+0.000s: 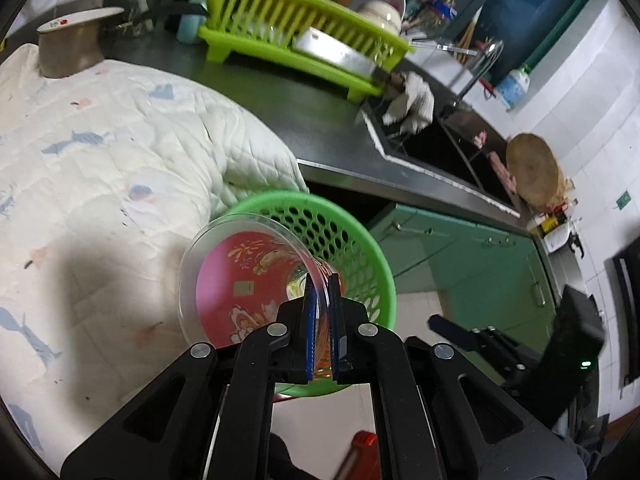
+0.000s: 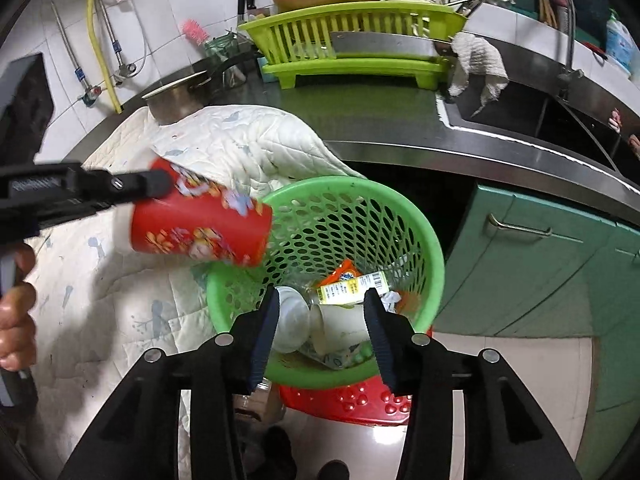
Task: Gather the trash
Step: 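Drop the white lid into the basket with the right tool while the left tool carries the red cup there, then open the left tool over the green basket to drop the red cup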
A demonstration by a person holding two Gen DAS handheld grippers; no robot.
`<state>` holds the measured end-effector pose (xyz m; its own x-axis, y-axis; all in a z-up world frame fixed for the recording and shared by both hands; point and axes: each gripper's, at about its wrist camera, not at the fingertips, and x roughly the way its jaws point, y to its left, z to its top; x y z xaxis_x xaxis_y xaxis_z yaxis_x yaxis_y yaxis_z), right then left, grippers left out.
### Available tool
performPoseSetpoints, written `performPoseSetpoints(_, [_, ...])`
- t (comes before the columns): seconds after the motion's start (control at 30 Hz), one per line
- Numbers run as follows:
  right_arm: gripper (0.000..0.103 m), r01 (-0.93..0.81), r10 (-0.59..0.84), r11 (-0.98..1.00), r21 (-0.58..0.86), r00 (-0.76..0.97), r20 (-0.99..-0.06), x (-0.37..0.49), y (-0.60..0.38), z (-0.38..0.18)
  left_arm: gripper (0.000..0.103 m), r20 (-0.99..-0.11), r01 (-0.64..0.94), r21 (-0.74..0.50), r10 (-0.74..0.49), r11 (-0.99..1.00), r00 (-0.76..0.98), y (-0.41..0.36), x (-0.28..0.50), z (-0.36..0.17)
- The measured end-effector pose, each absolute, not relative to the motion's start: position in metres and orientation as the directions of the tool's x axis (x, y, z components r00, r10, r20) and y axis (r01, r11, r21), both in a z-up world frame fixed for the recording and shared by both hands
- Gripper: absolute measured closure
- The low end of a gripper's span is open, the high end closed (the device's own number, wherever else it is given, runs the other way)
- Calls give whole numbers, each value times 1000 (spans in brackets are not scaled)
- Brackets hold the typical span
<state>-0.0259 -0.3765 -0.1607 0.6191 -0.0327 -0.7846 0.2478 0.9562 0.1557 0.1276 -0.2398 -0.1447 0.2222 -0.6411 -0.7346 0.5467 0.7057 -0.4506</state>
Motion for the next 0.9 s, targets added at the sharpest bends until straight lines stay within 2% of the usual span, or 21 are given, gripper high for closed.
performPoseSetpoints(0.63, [55, 290, -52, 941, 174, 633, -773, -48, -389, -154, 97, -776, 553, -443, -610, 706, 158, -275, 128, -165])
performPoseSetpoints(0.77, [54, 288, -53, 942, 173, 636, -770, -48, -389, -153, 91, -772, 551, -450, -616, 702, 154, -277, 127, -164])
performPoseSetpoints(0.9, [54, 290, -54, 941, 174, 638, -769, -49, -390, -152, 91, -770, 558, -449, -619, 698, 155, -279, 126, -163])
